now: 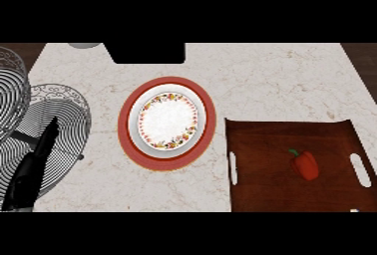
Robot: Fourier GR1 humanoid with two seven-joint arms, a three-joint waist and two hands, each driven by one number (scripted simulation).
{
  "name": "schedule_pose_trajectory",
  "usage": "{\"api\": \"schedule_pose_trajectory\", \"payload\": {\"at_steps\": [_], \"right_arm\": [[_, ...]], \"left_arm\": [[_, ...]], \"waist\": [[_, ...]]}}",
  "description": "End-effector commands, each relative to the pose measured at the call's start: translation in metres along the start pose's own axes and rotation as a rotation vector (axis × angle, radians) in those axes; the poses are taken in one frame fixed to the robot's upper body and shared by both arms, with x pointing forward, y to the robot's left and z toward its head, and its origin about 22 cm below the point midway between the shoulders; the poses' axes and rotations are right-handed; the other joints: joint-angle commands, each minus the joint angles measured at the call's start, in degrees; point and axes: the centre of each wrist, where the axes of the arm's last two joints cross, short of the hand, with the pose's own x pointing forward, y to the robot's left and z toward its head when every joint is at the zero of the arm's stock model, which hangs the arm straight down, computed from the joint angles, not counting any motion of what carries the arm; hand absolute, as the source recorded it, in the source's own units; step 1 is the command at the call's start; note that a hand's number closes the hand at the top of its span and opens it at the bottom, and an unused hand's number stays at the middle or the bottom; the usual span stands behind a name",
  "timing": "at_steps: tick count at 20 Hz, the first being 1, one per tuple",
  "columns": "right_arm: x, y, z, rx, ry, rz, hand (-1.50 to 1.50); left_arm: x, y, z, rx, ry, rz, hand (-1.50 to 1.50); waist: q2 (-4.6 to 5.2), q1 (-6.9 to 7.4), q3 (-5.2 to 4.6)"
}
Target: Pick the bell pepper from the tray and place it in the plate
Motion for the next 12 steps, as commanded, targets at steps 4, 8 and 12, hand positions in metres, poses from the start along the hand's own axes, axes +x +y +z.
{"api": "schedule_pose_trajectory", "payload": {"at_steps": [4,8,12], "right_arm": [[0.032,-0.013,-0.030,0.144,0.196,0.258,-1.50],[0.041,-0.015,-0.047,0.199,0.291,0.348,-1.50],[0.034,-0.016,-0.065,0.291,0.360,0.388,-1.50]], "left_arm": [[0.000,-0.006,0.003,-0.006,-0.016,0.005,0.00],[0.013,0.005,-0.005,-0.006,-0.016,-0.012,0.00],[-0.006,0.006,0.011,-0.036,-0.014,0.007,0.00]], "waist": [[0.14,0.89,0.00],[0.12,0.88,0.04],[0.14,1.09,0.03]]}}
